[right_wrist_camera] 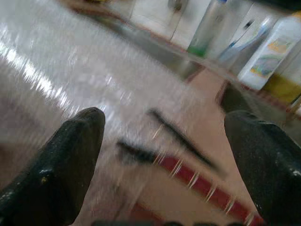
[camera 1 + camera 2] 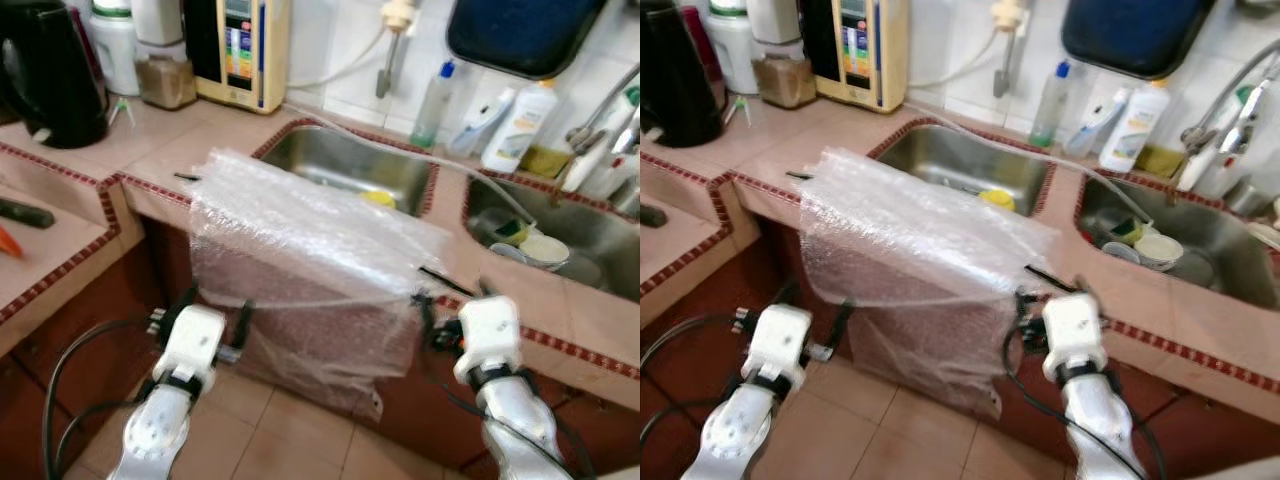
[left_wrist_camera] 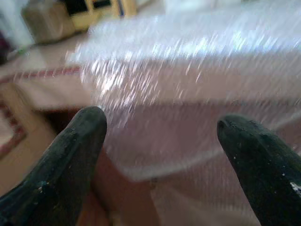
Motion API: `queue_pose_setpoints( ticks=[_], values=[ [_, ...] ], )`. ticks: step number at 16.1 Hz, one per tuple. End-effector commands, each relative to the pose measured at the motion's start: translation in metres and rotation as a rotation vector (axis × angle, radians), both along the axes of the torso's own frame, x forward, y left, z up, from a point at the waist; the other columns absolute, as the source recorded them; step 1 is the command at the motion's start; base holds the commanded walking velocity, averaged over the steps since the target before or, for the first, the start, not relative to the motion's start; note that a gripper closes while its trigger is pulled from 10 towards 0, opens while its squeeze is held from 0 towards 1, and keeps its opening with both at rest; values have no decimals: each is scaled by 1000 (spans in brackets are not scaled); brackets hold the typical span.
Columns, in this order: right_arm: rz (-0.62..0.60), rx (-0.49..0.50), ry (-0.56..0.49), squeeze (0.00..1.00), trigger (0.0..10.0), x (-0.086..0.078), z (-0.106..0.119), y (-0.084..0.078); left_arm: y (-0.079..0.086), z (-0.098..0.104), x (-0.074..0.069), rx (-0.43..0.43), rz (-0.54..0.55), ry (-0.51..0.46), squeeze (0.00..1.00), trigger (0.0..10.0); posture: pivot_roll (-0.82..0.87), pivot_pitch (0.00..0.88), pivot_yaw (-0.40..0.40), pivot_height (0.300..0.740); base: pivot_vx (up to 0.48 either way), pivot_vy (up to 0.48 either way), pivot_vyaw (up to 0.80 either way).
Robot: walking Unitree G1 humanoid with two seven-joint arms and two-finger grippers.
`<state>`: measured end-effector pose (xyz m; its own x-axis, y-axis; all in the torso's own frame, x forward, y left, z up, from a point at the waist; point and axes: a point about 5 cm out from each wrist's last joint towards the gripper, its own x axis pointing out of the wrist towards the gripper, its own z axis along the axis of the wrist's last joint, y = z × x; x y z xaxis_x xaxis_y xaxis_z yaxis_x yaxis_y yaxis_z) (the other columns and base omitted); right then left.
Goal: Kitchen organization
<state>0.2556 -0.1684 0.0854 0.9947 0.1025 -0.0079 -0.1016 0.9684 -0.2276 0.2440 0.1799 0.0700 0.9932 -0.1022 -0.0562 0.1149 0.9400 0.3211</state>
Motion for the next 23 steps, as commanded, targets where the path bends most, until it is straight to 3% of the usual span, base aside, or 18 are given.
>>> queue_pose_setpoints(
  ticks=[1,5,6,9,11,14,15,16,18,20,21,23],
  values=[
    [21,14,7,529,10000,4,-3,2,9,-8,-1,22,38,12,0,10000,261,0,-124,740,0,0,0],
    [87,-30,102,365,10000,8,-31,11,24,-42,-10,20,128,124,0,10000,264,0,-144,740,0,0,0],
    [114,-31,146,290,10000,5,-44,17,22,-53,-12,32,109,163,0,10000,263,0,-147,740,0,0,0],
    [150,-42,253,235,10000,-4,-73,24,22,-86,-22,31,126,320,0,10000,266,0,-148,740,0,0,0],
    [141,-73,378,184,10000,-15,-102,23,23,-104,-28,81,111,422,0,10000,266,0,-149,740,0,0,0],
    [26,-31,589,122,10000,-33,-134,5,29,-129,-42,153,109,616,0,10000,257,0,-140,740,0,0,0],
    [14,-41,650,0,10000,-40,-141,0,33,-134,-48,160,133,670,0,10000,250,0,-131,740,0,0,0],
    [63,-87,713,0,10000,-50,-149,-4,40,-135,-50,211,138,674,0,10000,244,0,-127,740,0,0,0],
    [97,-103,803,0,10000,-67,-159,-14,51,-136,-53,232,167,715,0,10000,238,0,-122,740,0,0,0],
    [117,-209,922,0,10000,-92,-171,-29,53,-143,-63,303,110,805,0,10000,232,0,-123,740,0,0,0],
    [99,-212,959,0,10000,-99,-175,-34,52,-146,-68,351,73,837,0,10000,232,0,-122,740,0,0,0],
    [36,-145,965,0,10000,-99,-174,-37,47,-147,-64,346,70,850,0,10000,224,0,-101,740,0,0,0]
  ],
)
